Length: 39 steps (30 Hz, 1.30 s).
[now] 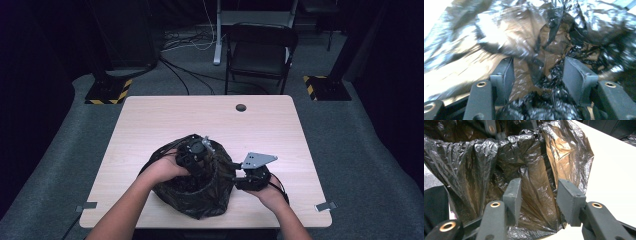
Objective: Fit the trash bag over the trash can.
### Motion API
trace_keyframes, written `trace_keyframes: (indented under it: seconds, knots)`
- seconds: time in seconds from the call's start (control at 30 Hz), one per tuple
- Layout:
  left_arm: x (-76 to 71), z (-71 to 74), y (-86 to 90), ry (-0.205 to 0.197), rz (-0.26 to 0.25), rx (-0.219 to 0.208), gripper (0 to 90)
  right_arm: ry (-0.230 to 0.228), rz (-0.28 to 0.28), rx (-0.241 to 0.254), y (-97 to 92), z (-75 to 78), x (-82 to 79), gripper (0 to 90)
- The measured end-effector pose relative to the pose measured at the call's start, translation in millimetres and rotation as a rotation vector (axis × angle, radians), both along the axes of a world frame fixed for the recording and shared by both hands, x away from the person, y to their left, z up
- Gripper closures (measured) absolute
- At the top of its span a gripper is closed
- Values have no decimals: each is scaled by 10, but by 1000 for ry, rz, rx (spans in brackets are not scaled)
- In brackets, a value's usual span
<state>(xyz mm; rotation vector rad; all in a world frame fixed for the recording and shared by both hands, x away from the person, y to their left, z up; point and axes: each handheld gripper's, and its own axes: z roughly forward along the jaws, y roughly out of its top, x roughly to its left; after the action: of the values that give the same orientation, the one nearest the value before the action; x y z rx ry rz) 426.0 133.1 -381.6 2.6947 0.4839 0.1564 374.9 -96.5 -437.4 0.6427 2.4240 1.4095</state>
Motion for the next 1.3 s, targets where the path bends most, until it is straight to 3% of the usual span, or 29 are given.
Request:
trace_keyframes:
  seconds: [0.23, 0.37, 0.83, 1.03, 1.3]
  knots:
    - [-23, 131, 263, -40, 42, -77, 339, 13, -26, -1, -30, 14, 10, 450]
    - [-26, 226, 496, -58, 78, -147, 338, 19, -28, -5, -39, 24, 8, 423]
    - [-89, 391, 1339, -151, 226, -288, 322, 33, -62, 2, -115, 21, 38, 390]
    - [-141, 304, 1661, -177, 296, -414, 312, 35, -95, 13, -198, 10, 69, 358]
    - [-166, 95, 1941, -220, 378, -465, 299, 31, -143, -13, -317, -13, 50, 313]
